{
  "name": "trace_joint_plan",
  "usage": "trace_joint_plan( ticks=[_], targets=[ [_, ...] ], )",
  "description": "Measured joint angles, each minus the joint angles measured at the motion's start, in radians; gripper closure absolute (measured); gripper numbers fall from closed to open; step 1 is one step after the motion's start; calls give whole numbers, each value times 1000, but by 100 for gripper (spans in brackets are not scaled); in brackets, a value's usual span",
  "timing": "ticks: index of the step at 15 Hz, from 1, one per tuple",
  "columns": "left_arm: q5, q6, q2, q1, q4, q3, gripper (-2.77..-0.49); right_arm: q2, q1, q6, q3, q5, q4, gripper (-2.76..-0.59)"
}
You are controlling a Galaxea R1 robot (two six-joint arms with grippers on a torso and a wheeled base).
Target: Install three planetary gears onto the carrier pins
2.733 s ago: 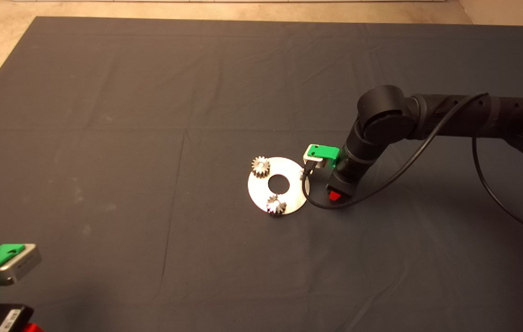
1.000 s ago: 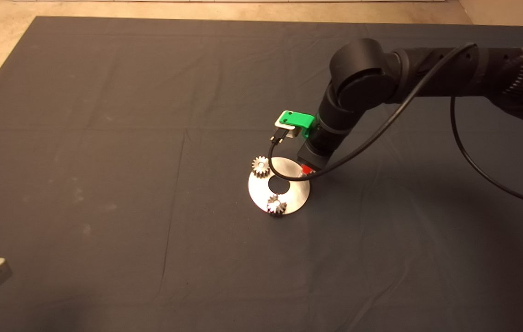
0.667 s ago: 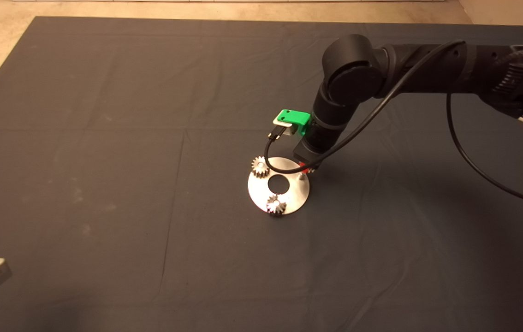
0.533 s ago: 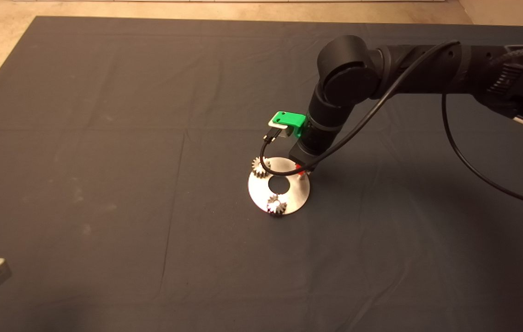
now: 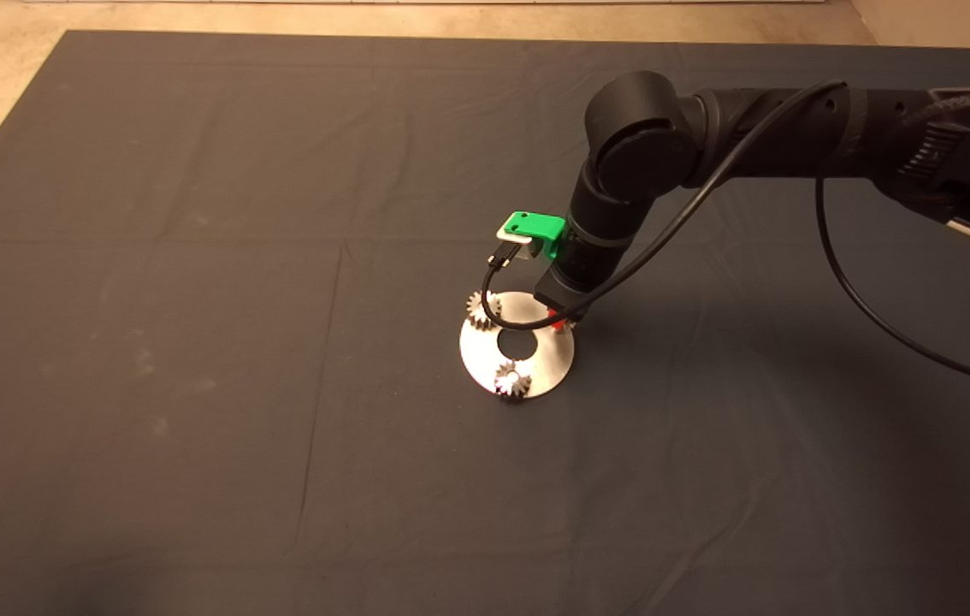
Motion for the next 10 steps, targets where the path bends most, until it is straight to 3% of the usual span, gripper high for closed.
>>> trace_joint_plan(
  ticks=[10],
  targets=[
    [0,46,-53,0,0,0,-217,1,-11,0,-7,1,0,-107]
  ],
)
